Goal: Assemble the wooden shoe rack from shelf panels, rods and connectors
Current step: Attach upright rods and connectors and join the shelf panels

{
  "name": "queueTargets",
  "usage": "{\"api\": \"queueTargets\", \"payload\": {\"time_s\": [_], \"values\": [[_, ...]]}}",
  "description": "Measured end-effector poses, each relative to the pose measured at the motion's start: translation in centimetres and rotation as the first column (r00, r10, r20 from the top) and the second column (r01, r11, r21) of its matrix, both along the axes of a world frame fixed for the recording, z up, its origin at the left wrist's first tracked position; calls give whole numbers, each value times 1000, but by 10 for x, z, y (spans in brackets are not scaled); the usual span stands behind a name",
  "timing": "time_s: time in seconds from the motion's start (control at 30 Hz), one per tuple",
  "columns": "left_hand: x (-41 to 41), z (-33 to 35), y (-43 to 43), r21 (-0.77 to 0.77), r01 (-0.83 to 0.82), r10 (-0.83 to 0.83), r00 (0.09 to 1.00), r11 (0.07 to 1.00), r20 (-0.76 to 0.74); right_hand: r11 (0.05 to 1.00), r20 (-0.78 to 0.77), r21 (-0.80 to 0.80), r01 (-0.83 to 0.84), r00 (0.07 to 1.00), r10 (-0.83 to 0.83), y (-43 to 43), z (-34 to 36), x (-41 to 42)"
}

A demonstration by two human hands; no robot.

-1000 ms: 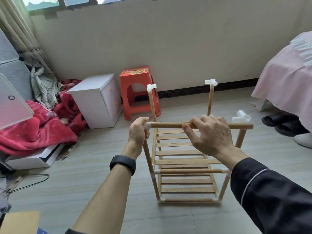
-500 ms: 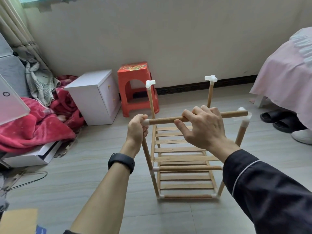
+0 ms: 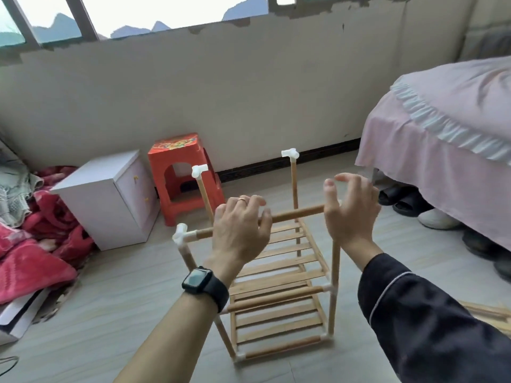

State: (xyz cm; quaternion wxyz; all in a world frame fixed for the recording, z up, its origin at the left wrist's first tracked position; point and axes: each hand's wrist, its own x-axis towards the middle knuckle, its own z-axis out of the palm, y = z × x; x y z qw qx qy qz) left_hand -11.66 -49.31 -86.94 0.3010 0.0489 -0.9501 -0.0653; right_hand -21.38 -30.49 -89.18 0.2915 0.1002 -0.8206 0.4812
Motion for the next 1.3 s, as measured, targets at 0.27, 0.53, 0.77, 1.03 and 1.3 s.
{"api": "queueTargets", "payload": {"time_s": [0.27, 0.53, 0.77, 1.03, 1.3], "values": [[-76, 29, 85, 275, 130, -256, 831, 952, 494, 910, 454, -225, -348, 789, 414, 37, -25, -13], [-85, 42, 65, 571, 65, -486, 607, 819, 629, 835, 394, -292, -466, 737, 549, 38, -30, -20], [-80, 50, 44, 703, 56, -603, 564, 709, 564, 809, 356, -371, -457, 734, 578, 47, -38, -27], [-84, 41, 49, 704, 28, -587, 576, 710, 569, 788, 349, -384, -482, 714, 607, 49, -41, -29], [-83, 41, 57, 668, 85, -575, 597, 739, 560, 808, 355, -392, -440, 738, 574, 44, -37, -21]]}}
